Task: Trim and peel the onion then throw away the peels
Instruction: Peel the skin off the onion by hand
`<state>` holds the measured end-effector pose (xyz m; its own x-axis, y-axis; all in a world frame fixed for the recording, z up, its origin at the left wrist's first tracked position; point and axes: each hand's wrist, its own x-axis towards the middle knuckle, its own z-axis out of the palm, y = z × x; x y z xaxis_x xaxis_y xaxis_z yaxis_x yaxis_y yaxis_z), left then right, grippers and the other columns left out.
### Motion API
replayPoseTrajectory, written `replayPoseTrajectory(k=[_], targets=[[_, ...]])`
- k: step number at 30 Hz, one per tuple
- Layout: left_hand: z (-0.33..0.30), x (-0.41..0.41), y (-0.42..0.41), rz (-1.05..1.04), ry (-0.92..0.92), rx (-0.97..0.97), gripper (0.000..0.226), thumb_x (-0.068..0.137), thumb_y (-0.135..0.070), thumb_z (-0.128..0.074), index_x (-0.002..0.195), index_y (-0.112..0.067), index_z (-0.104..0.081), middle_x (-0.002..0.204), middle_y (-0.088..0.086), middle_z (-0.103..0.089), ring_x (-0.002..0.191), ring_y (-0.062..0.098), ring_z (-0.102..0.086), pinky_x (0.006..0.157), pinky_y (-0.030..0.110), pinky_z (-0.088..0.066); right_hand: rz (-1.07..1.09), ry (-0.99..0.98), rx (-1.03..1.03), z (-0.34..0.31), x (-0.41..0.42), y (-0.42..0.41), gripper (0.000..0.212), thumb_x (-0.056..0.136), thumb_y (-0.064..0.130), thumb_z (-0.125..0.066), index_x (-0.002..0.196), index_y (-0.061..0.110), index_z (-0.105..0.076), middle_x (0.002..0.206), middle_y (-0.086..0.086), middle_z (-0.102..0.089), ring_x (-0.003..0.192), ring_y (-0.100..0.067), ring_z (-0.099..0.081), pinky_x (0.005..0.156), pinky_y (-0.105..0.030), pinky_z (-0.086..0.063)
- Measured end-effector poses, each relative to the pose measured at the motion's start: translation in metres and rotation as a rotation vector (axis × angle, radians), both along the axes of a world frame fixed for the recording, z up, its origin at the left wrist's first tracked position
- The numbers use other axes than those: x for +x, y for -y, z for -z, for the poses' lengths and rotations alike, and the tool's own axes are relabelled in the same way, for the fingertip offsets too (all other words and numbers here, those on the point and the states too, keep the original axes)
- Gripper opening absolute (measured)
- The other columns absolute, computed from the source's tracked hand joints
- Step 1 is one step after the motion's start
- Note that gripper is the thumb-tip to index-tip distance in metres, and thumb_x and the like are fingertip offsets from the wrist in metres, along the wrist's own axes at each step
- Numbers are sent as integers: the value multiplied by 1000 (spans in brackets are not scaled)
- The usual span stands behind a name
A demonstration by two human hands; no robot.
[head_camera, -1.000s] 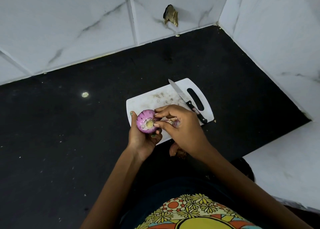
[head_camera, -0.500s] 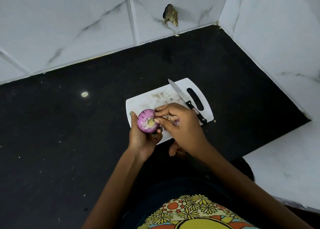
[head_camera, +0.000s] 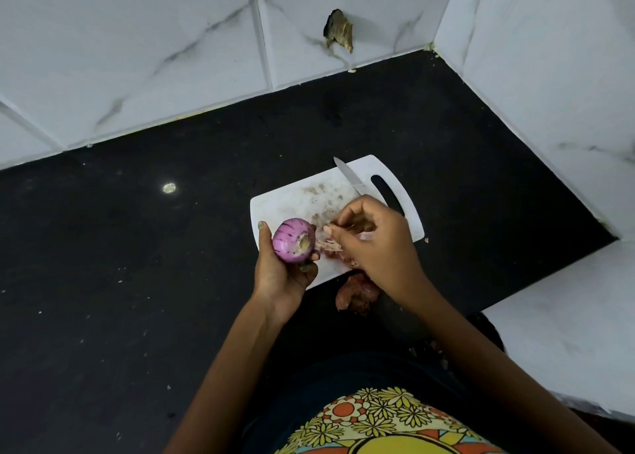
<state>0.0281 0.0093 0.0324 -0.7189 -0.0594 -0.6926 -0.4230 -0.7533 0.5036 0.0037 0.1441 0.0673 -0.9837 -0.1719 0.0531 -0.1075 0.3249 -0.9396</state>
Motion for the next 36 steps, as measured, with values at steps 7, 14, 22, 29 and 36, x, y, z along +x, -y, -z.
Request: replayPoseTrajectory(k=[7,14,22,29,36], targets=[[-8,-2,-7,73,-99,-205,31,95,-43,-47,81,-22,-66,74,-6,-65,57,5,-57,50,17,-38,-32,174,25,10,-3,-7,10,87,13,-62,84,6,-67,72,-6,-70,62,-5,-65,63,-10,-49],[-10,-5,-8,4,-237,-277,18,95,-19,-52,89,-12,-68,84,0,-69,84,14,-64,80,30,-55,-159,387,-50,8,3,-6,42,78,26,-74,116,19,-57,100,-2,-65,75,-10,-69,71,-36,-59],[-15,-6,-6,-11,-305,-357,20,97,-11,-47,96,-14,-68,91,-3,-72,92,12,-66,79,28,-56,-149,322,-61,12,4,-5,61,63,16,-85,112,40,-56,112,5,-63,93,-8,-68,68,-54,-58],[-17,-6,-11,61,-315,-581,21,96,-19,-51,96,-12,-71,98,2,-71,94,18,-68,79,30,-58,-109,184,15,11,4,0,66,62,10,-85,118,29,-55,115,2,-61,91,-9,-67,75,-28,-59],[-19,-6,-22,61,-328,-884,15,81,-13,-72,96,-11,-72,90,-4,-72,81,4,-68,73,22,-56,-34,135,43,6,10,5,49,67,14,-81,108,26,-59,105,5,-60,76,0,-65,59,-36,-60]])
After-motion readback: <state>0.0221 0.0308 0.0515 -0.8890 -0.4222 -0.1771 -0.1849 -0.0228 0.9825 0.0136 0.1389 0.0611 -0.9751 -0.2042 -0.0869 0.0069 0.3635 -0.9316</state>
